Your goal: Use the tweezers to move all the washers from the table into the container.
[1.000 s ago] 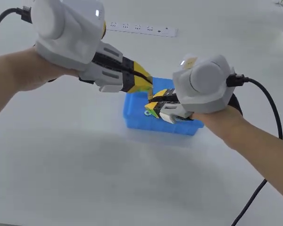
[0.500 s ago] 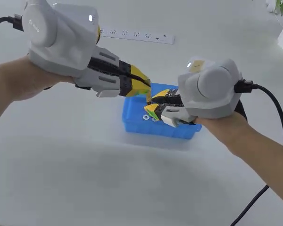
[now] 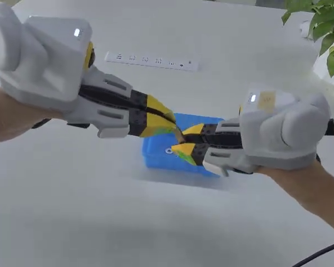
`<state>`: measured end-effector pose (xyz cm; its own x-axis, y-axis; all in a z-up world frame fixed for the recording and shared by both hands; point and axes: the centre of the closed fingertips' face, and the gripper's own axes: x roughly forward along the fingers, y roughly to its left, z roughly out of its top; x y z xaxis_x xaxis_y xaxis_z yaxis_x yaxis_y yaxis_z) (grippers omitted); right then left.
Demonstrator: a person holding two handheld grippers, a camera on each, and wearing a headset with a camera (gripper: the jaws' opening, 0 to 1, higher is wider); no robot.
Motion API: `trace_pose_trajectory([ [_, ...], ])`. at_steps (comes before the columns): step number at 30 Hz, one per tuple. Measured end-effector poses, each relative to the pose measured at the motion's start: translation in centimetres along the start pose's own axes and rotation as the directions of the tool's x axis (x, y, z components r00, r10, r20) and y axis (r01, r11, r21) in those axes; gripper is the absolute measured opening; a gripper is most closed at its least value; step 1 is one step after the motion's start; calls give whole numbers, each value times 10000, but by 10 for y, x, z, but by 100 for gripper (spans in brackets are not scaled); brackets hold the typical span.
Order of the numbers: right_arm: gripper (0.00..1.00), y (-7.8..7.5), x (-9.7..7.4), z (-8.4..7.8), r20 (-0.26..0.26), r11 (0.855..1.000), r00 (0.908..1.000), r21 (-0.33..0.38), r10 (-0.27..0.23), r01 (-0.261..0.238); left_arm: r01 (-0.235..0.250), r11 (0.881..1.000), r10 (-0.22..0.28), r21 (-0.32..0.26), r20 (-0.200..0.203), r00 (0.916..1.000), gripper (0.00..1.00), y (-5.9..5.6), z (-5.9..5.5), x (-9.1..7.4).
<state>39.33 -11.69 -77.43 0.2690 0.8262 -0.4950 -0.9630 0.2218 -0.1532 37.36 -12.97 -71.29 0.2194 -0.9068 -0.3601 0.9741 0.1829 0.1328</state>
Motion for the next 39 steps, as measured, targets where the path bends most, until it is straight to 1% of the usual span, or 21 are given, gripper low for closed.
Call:
trace_pose_trajectory([
  [1, 12, 3, 0, -3, -160, 10000, 9999, -75, 63, -64, 6, 10000, -7, -33, -109, 9999, 5, -2, -4, 0],
  [3, 12, 13, -1, -13, -622, 9991, 9979, -377, 181, -205, 69, 9999, -73, -82, -474, 9989, 5, -11, -18, 0],
  [5, 12, 19, 1, -21, -912, 9986, 9954, -422, 291, -331, 130, 9999, -137, -98, -695, 9975, 5, -17, -27, 1],
  [7, 12, 23, 4, -34, -1421, 9980, 9893, -490, 314, -387, 103, 9999, -116, -126, -1106, 9938, 5, -21, -44, 5],
  [8, 12, 24, 5, -44, -1862, 9972, 9821, -640, 272, -398, 89, 9997, -117, -240, -1218, 9925, 5, -24, -53, 9],
  [9, 12, 25, 6, -50, -2137, 9963, 9766, -751, 253, -422, 31, 9995, -72, -308, -1337, 9910, 5, -25, -61, 11],
  [11, 12, 27, 10, -63, -2613, 9944, 9650, -941, 216, -478, -78, 9990, -1, -449, -1749, 9846, 5, -27, -80, 16],
  [12, 12, 28, 11, -67, -2764, 9940, 9609, -990, 182, -473, -258, 9991, 178, -343, -2157, 9763, 5, -26, -93, 18],
  [13, 12, 27, 13, -74, -3034, 9927, 9528, -1114, 103, -462, -321, 9991, 251, -266, -2312, 9726, 5, -25, -97, 19],
  [14, 12, 26, 13, -78, -3268, 9913, 9451, -1224, 65, -492, -318, 9990, 223, -325, -2584, 9658, 5, -25, -106, 24],
  [15, 12, 26, 15, -84, -3589, 9854, 9334, -1576, 32, -640, -278, 9989, 167, -386, -2635, 9645, 5, -26, -109, 27],
  [18, 11, 26, 20, -96, -4144, 9753, 9101, -2009, -1, -914, -196, 9997, 140, -143, -3209, 9470, 5, -24, -126, 37],
  [20, 11, 25, 22, -99, -4232, 9742, 9060, -2064, -47, -913, -246, 9997, 212, -57, -3435, 9389, 5, -20, -133, 40],
  [22, 11, 22, 24, -102, -4347, 9755, 9005, -2010, -74, -890, -279, 9994, 190, -196, -3604, 9326, 5, -17, -142, 43],
  [25, 11, 20, 26, -102, -4389, 9777, 8985, -1889, -6, -916, -414, 9987, 267, -280, -4010, 9157, 6, -13, -157, 44],
  [27, 11, 19, 28, -103, -4429, 9789, 8966, -1842, -23, -885, -440, 9984, 259, -353, -4067, 9132, 6, -12, -159, 44],
  [28, 11, 18, 29, -105, -4512, 9800, 8924, -1780, -10, -889, -430, 9983, 233, -394, -4058, 9137, 6, -11, -160, 44],
  [29, 11, 18, 30, -106, -4539, 9804, 8911, -1758, -5, -889, -426, 9983, 231, -392, -4062, 9135, 6, -11, -160, 44],
  [35, 11, 17, 32, -111, -4596, 9849, 8881, -1506, 68, -854, -424, 9980, 192, -461, -4199, 9074, 6, -11, -164, 47],
  [37, 12, 17, 33, -112, -4604, 9857, 8877, -1461, 78, -845, -422, 9981, 186, -453, -4298, 9027, 6, -10, -168, 48],
  [39, 12, 15, 33, -113, -4574, 9875, 8892, -1360, 87, -796, -485, 9974, 213, -528, -4270, 9040, 6, -9, -168, 49],
])
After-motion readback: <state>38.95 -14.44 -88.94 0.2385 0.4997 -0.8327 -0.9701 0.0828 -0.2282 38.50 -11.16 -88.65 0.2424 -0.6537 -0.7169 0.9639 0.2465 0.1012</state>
